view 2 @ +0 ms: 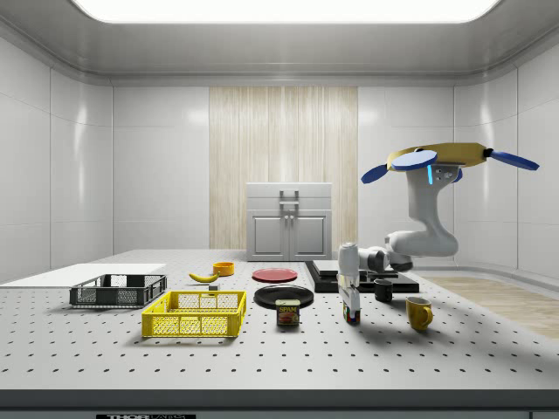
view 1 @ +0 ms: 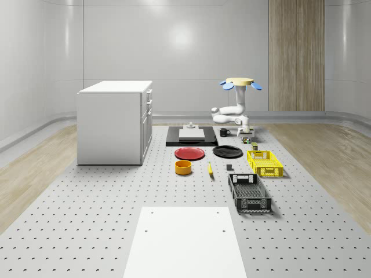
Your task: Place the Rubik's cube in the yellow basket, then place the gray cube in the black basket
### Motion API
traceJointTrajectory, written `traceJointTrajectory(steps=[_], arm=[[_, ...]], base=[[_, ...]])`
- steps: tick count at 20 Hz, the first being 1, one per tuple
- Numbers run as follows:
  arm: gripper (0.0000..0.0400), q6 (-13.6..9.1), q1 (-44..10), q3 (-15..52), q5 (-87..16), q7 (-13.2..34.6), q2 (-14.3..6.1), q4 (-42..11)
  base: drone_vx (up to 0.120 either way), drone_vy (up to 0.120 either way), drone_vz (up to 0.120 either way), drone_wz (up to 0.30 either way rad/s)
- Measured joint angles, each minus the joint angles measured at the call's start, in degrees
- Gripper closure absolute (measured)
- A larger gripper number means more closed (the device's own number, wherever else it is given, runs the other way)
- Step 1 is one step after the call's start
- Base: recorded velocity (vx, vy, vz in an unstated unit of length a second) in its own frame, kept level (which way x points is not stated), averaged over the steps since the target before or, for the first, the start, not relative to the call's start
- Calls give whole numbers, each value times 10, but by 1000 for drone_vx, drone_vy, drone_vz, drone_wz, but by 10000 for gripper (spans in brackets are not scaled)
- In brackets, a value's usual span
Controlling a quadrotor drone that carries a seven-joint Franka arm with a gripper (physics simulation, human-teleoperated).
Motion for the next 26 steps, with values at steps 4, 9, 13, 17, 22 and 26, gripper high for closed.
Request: traceJointTrajectory(steps=[4, 9, 13, 17, 22, 26], arm=[[57, 5, -4, 1, 3, 3, -5, 1], [70, 10, -7, 3, 6, 6, -11, 2], [73, 15, -9, 4, 8, 7, -16, 2], [74, 14, -11, 16, 21, 10, -20, 0], [75, 5, -14, 53, 58, 15, -23, -6], [75, 3, -16, 76, 81, 19, -28, -9]], base=[[0, 0, 0, 0], [0, 0, 0, 0], [0, 0, 0, 0], [0, 0, 0, 0], [0, 0, 80, 0], [0, 0, 120, 0]])
